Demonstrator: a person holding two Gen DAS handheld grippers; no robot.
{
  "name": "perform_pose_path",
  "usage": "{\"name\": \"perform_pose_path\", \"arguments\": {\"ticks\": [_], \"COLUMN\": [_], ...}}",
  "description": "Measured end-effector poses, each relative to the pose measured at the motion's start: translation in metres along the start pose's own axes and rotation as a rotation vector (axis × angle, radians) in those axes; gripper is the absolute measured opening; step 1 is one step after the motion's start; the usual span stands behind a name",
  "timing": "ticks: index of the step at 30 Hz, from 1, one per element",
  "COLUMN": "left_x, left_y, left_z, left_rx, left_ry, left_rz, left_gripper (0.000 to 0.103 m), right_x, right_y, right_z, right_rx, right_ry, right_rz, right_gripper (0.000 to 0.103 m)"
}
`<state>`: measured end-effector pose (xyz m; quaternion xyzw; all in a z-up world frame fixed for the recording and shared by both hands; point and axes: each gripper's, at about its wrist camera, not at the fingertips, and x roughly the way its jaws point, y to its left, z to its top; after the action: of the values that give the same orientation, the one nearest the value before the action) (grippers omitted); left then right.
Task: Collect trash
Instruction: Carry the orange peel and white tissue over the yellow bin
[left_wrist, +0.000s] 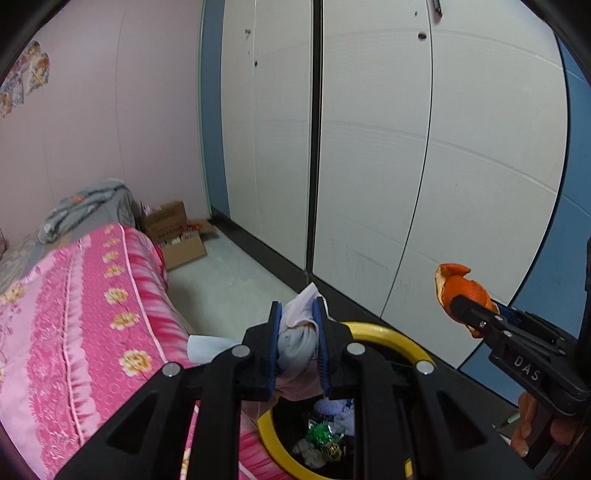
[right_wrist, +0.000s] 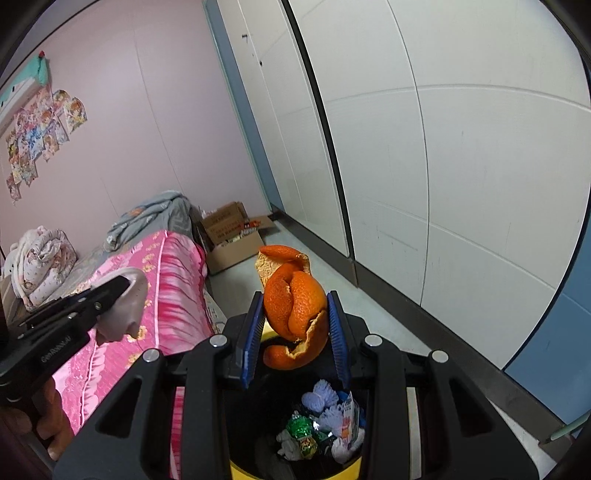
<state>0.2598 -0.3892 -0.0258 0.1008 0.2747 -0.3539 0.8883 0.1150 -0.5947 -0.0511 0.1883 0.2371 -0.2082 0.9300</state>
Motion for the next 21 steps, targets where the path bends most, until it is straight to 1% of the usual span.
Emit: {"name": "perform_pose_path", "arguments": {"ticks": [10,14,17,21], "left_x": [0.057,0.075,0.081,0.081], "left_y": [0.004,0.008,0.01,0.009], "left_z": [-0.019,-0.028,-0.031,-0.03], "left_rx": [-0.026,-0.063,-0.078,-0.069], "left_ry": [0.132,0.197,0.223,0.221], "left_rz": [-0.031,-0.048,-0.066,-0.077], "left_gripper": [0.016,0.017,0.017,0.018], "right_x": [0.046,0.057,0.055,0.051], "right_y": [-0.002,-0.007,-0.011,-0.013], "right_z": [-0.018,-0.026,-0.03,-0.032], "right_rx": [0.023,0.033,0.039,0.039], "right_ry": [0.113,0.143,0.144,0.135], "right_rz": [0.005,-0.003,-0.01,-0.02], "right_gripper": [0.032,0.032,0.032,0.034]}}
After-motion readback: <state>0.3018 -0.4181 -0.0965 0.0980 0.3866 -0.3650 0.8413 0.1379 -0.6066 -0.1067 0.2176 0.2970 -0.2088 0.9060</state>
